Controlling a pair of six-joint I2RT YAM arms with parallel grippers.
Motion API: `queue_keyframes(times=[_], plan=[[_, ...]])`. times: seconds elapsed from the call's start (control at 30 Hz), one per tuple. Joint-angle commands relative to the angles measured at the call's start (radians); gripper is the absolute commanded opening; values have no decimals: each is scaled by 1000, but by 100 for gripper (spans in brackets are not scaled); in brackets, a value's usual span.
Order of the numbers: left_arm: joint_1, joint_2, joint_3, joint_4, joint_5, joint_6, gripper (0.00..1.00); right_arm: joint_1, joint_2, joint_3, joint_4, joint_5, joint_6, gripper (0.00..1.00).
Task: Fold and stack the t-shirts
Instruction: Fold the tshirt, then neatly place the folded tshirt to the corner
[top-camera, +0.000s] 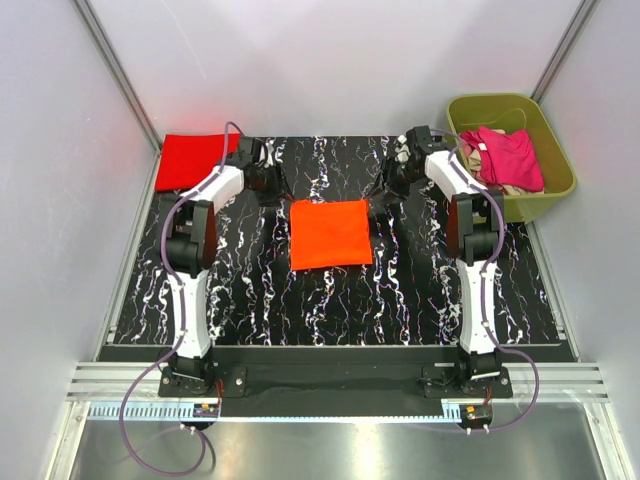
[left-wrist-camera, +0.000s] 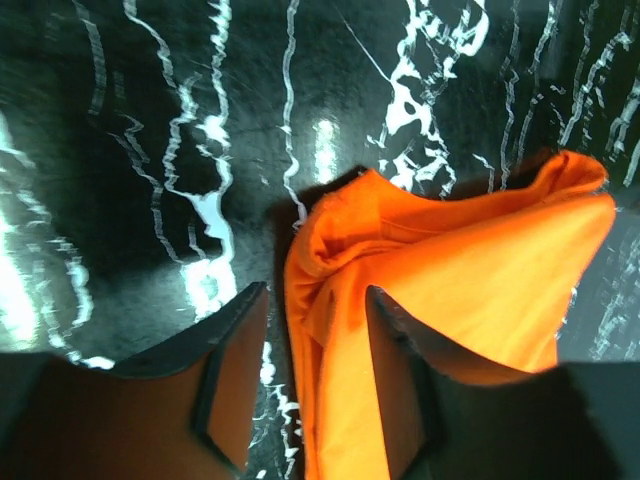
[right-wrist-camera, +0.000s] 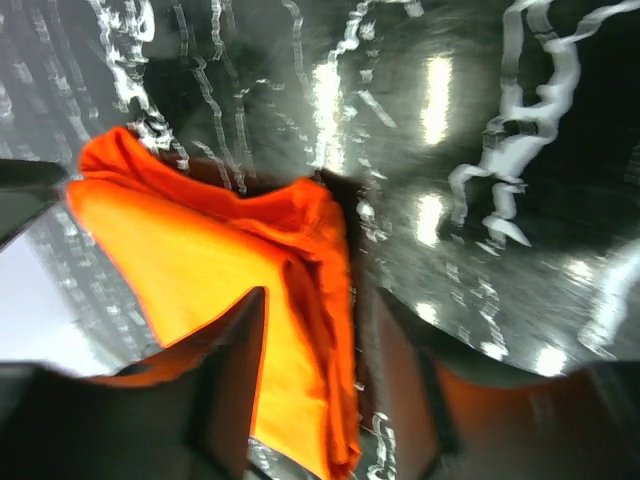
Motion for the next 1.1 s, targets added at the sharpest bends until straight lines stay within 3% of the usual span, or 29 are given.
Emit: queue_keyframes(times=[0.0,0.13,0.27,0.37,0.57,0.73,0.87,1.07], plan=[[8,-133,32,-39,-87,31,55,-3,-30,97,-176,132,-104,57],[8,-290,-132,-50,-100,16,68,6,-177,18,-232,267,-153,62],[12,-483,-356,-48,-106,-33,70,72,-349,-155,-209,333,-171,64],[27,-677,-529,-49,-95,-88,71,189,-496,-304,-156,435,-207,68],[80,-862,-772,-49,-31,-217,73,491,-765,-629,85,628,-381,78],[142,-963,-876,-48,-6,-297,77,719,-884,-881,321,720,-749,94],[222,-1018,-903,-47,35,-366,78,818,-898,-1034,508,729,-961,88],[261,-1026,-938,-47,96,-455,82,869,-826,-1087,669,688,-1204,77]])
